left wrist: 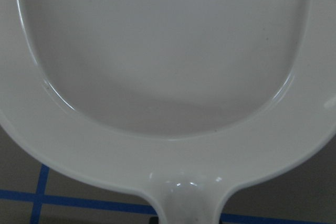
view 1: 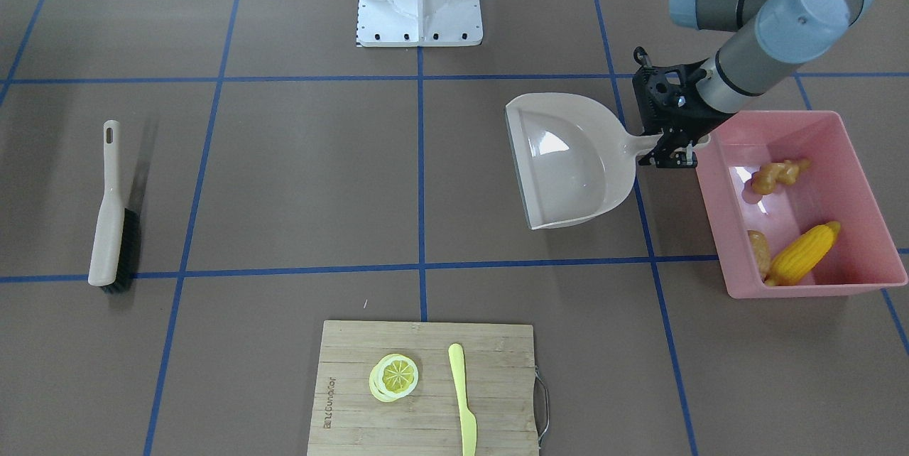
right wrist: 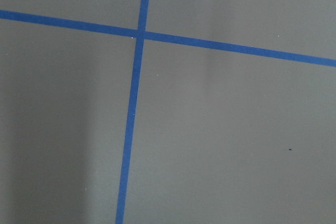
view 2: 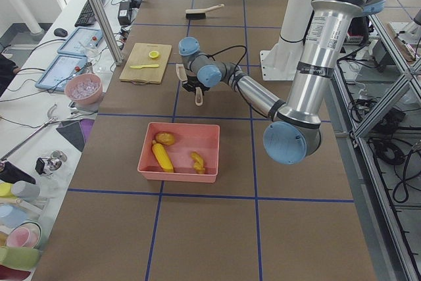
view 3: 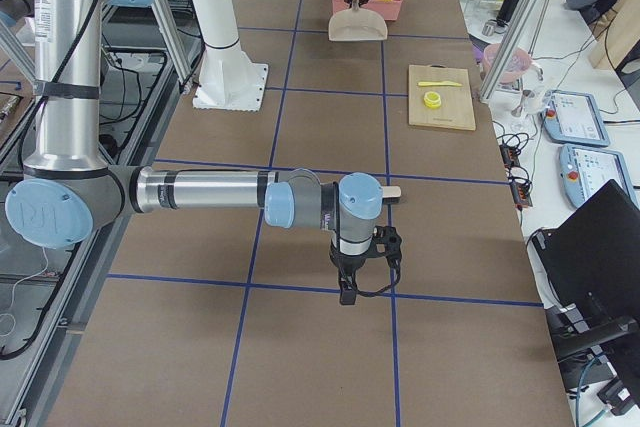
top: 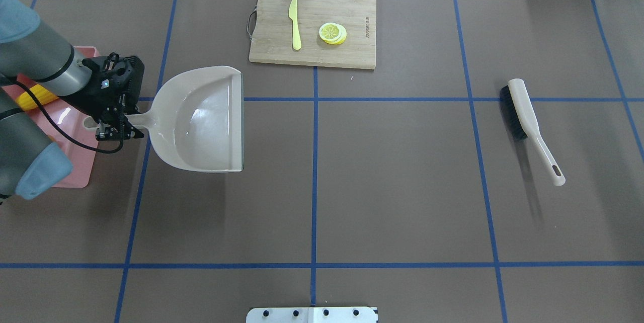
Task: Sweep and dump trash into bin
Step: 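Bring the empty dustpan back and lower it onto the table with the left gripper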
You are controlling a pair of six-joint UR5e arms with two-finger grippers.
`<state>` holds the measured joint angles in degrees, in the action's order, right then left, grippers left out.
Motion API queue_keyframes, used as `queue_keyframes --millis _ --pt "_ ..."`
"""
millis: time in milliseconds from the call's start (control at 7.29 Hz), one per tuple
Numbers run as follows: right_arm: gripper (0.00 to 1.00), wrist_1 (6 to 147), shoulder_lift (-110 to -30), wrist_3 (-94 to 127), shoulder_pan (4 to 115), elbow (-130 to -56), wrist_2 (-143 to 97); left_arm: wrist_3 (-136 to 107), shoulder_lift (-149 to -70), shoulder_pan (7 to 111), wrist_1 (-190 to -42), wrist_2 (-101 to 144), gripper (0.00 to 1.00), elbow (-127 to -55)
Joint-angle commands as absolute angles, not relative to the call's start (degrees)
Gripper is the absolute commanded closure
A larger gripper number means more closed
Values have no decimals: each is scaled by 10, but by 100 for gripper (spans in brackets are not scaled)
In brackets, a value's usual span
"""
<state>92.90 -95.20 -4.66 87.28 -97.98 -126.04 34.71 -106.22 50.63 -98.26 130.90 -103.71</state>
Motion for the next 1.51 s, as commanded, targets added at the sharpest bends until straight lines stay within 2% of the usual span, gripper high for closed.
queue_keyframes --millis 0,274,823,960,1097,1372 --pt "0 929 -952 -47 873 -992 -1264 365 -1104 492 -979 1289 100 -978" --pt "0 929 -953 -47 873 -991 -1265 364 -1137 481 -981 1279 100 -934" --pt "0 929 -953 -46 873 -992 -1265 362 -1147 443 -986 1264 100 -912" --pt "0 929 -953 -46 873 -992 -1265 360 -1146 441 -987 1264 80 -912" --pt "0 929 -953 -46 873 -992 -1265 361 -1143 441 -987 1266 2 -915" --pt "0 929 -953 -46 873 -992 -1265 359 -1141 446 -991 1267 1 -923"
